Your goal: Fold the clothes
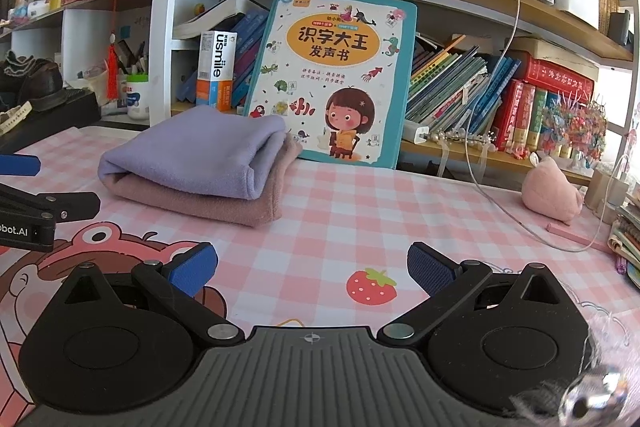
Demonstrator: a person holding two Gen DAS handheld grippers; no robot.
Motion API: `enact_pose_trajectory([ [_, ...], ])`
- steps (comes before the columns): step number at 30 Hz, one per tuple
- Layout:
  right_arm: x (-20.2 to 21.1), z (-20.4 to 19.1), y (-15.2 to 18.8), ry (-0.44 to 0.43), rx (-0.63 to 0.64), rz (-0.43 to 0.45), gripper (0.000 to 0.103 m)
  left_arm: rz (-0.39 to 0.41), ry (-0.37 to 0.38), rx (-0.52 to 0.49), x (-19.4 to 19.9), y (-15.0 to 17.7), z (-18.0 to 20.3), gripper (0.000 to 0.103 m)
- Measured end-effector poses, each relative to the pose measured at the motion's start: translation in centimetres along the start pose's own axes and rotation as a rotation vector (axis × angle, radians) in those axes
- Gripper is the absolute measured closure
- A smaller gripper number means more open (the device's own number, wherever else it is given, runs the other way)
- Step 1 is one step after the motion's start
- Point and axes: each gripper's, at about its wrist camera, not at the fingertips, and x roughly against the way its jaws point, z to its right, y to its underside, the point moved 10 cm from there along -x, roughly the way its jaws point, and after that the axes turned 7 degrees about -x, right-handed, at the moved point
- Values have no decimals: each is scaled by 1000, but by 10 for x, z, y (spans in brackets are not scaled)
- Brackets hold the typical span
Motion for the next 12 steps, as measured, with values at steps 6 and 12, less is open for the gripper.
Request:
enact_pose_trajectory([
  [6,-1,1,0,0,-10,-3,0,8,-13,-6,2,-1,0,0],
  [12,-2,2,1,7,-11,-12,0,-3,-26,-16,0,-1,1,0],
])
